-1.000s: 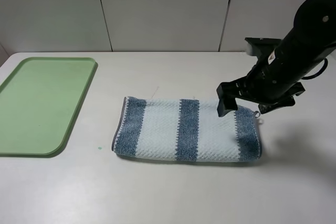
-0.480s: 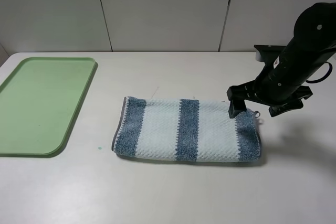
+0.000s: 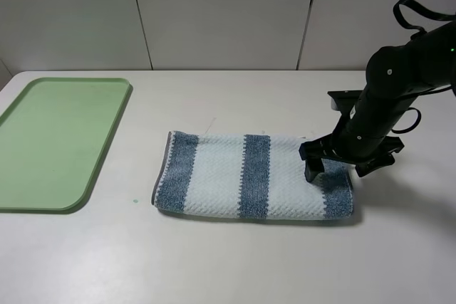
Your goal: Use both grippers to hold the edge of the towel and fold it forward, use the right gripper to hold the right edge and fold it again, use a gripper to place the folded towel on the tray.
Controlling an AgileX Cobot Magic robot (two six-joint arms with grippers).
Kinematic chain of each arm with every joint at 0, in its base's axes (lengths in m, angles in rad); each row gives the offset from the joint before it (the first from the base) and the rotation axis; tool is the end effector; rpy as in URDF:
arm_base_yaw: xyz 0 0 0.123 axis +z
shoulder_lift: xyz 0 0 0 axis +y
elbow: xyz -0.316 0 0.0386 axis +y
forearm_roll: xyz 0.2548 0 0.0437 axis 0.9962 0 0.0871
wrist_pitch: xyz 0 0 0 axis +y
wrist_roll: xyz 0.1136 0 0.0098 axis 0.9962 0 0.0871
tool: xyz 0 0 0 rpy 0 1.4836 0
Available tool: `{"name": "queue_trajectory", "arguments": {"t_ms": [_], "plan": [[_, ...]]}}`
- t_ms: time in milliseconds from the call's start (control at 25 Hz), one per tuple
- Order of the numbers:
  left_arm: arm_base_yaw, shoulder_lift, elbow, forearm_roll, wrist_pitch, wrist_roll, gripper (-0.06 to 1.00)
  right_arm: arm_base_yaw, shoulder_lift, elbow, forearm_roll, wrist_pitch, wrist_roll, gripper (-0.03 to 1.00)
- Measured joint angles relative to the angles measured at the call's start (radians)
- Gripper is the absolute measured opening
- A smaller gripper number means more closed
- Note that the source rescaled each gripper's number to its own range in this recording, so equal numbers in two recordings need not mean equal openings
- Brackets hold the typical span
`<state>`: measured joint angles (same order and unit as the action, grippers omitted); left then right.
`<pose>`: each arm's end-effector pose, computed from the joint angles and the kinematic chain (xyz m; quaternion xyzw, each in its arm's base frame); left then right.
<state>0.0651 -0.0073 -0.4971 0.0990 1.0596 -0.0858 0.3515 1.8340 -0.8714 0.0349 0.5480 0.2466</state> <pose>-0.0135 0.0090 0.2695 -0.0661 0.8482 0.0440 0.5237 0.2975 0.1113 0.1212 -0.0381 0.9965 0.0314 0.0674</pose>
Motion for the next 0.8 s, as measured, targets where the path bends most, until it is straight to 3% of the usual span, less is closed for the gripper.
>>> {"name": "queue_trajectory", "arguments": {"t_ms": [800], "plan": [[0.0, 0.0, 0.0, 0.001, 0.0, 0.0, 0.95, -0.035, 0.094, -0.013, 0.007, -0.037, -0.045, 1.0]]}}
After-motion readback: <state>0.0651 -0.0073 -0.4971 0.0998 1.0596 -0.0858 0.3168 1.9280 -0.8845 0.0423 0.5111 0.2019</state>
